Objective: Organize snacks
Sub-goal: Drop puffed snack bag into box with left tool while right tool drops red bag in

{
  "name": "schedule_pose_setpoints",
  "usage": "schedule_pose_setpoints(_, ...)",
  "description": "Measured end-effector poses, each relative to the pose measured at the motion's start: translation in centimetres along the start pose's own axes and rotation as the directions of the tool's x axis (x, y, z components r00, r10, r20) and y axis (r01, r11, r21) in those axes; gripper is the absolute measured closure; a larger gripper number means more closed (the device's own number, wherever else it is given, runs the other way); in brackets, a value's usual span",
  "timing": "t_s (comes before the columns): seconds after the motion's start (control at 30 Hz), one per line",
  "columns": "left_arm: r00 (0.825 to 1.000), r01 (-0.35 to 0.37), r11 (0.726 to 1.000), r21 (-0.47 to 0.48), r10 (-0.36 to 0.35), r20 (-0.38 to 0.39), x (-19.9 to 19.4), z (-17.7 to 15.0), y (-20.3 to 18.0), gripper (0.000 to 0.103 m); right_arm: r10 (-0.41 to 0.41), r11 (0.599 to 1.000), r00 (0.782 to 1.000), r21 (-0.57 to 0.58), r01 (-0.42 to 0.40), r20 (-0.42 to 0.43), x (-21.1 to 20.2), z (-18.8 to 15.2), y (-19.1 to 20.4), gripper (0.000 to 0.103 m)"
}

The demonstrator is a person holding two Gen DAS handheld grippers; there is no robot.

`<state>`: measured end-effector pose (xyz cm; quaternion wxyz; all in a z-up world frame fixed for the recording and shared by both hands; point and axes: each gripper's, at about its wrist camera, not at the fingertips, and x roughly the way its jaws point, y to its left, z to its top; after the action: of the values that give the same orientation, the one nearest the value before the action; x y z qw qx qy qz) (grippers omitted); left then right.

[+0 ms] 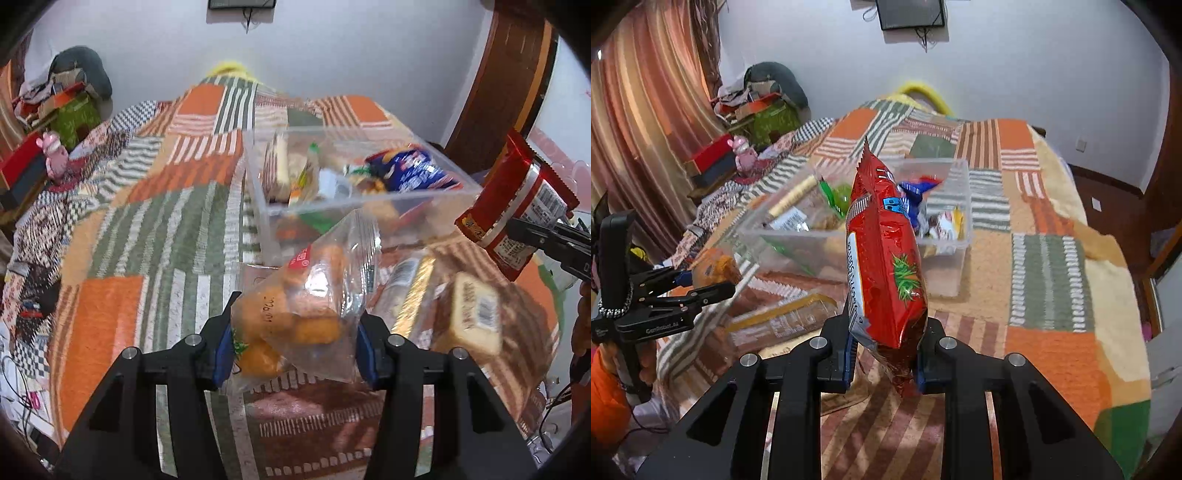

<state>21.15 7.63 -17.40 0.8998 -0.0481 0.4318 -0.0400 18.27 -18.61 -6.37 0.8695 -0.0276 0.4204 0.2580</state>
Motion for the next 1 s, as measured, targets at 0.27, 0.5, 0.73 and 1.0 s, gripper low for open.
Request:
schedule_pose_setpoints(0.27, 0.994, -0.002, 1.000, 0.031, -0.001, 0.111, -3.0, 3.5, -1.0, 0.050, 0.020, 1.000, 0.996, -0.012, -0.019, 0.084, -1.5, 2.6, 0.3, 0.082)
schedule_pose_setpoints(0.5, 0.986, -0.012, 0.998, 0.054, 0.003, 0.167, -2.3, 7.2, -2.1, 0.050, 0.044, 0.999, 0.993, -0.017, -0.043, 0.108, 0.5, 5.3, 0.8, 0.082)
schedule_pose_setpoints(0.73, 0.990, -0.029, 0.998, 0.063, 0.020, 0.138, 1.5, 9.9, -2.3, 0.050, 0.053, 0.998, 0.997, -0.026, -0.052, 0.052, 5.1, 7.8, 2.0, 0.082)
schedule_pose_setpoints(1.0, 0.995, -0.043, 0.997, 0.067, 0.036, 0.094, 5.4, 11.4, -2.0, 0.043, 0.038, 0.999, 0.999, -0.011, -0.038, -0.025, 9.1, 8.3, 2.7, 0.080)
